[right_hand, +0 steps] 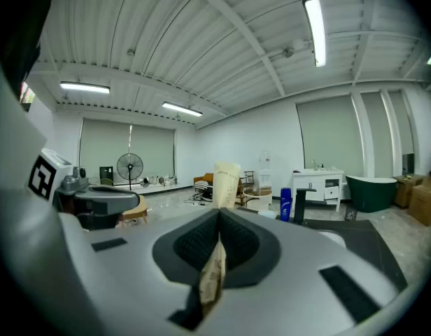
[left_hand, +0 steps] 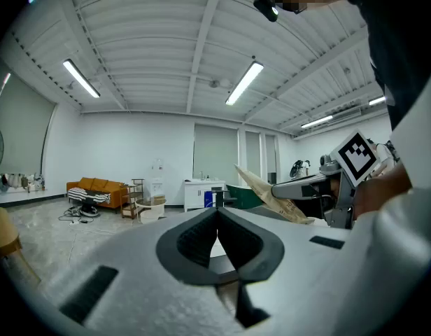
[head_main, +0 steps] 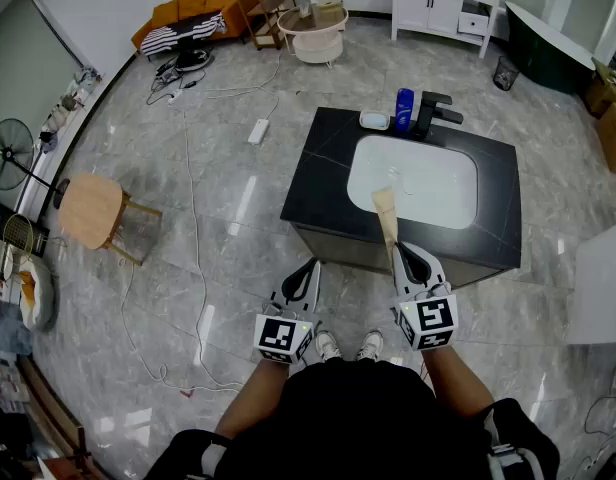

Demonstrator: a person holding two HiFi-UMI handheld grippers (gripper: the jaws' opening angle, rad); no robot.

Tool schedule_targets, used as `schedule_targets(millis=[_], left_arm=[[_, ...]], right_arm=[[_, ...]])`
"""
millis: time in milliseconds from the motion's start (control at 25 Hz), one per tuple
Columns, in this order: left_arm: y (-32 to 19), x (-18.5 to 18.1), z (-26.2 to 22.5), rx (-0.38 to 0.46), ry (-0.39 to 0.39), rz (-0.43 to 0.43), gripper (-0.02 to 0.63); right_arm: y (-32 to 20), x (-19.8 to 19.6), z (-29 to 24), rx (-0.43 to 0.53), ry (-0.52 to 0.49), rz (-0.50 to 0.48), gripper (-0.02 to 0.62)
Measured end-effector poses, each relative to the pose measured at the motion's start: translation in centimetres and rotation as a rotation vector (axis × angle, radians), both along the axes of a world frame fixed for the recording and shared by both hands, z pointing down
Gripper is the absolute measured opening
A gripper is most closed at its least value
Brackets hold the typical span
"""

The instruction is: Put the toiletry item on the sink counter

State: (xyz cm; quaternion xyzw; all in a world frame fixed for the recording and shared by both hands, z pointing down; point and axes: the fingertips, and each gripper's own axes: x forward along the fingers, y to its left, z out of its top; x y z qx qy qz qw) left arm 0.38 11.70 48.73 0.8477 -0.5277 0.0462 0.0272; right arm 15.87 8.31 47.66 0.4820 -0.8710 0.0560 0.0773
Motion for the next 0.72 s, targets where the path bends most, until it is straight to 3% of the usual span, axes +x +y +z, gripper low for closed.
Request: schedule_targets(millis=[720], left_arm=[[-1.5, 1.6, 1.3, -0.008, 0.016, -0.061, 0.008]], right_arm=[[-2.0, 1.7, 0.0, 0.034, -0.045, -0.040, 0.008]])
